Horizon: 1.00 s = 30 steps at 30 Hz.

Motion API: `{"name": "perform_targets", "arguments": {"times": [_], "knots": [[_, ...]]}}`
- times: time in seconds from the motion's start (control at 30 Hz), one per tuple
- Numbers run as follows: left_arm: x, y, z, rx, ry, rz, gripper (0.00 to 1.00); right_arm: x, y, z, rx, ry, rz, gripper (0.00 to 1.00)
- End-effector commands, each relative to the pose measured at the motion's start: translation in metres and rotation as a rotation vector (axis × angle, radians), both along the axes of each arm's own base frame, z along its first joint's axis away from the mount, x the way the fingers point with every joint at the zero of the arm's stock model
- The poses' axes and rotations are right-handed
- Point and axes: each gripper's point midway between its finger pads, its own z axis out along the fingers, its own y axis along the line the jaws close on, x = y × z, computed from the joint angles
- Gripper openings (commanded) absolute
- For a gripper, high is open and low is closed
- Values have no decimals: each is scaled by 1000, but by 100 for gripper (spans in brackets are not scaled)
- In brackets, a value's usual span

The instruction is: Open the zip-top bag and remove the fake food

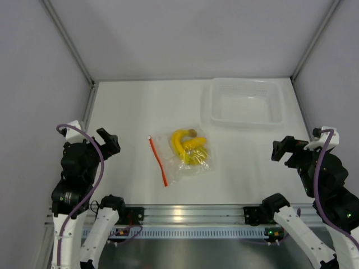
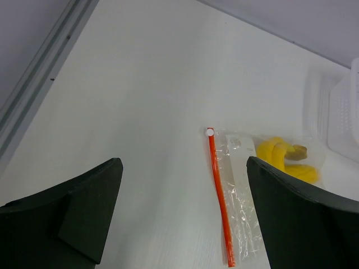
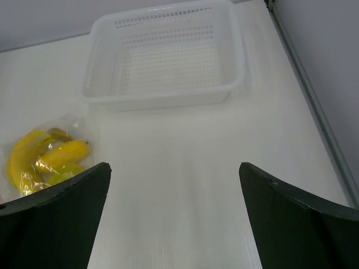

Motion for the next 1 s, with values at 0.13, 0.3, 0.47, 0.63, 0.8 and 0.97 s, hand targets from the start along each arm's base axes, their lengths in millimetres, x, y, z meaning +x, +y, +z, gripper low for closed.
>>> {"name": "perform_targets", "arguments": {"times": [0.13, 0.3, 0.47, 0.63, 0.8, 0.97], "knots": [[9, -8, 7, -28, -46, -30, 98, 12, 5, 2, 36, -22, -13, 99], [14, -14, 3, -52, -32, -49, 98, 16, 10, -4, 33, 5, -1, 99], [24, -31, 1, -140, -36, -101, 98, 19, 18, -9, 38, 16, 38, 99], [47, -71, -19, -305, 35, -240, 98, 21, 31, -12, 53, 17, 102, 99], [79, -96, -35, -488, 17, -287, 98, 17, 39, -10, 73, -17, 162, 99], [107, -110, -86, -610, 61, -294, 98, 13, 41, -6, 82, -37, 183, 99]]}}
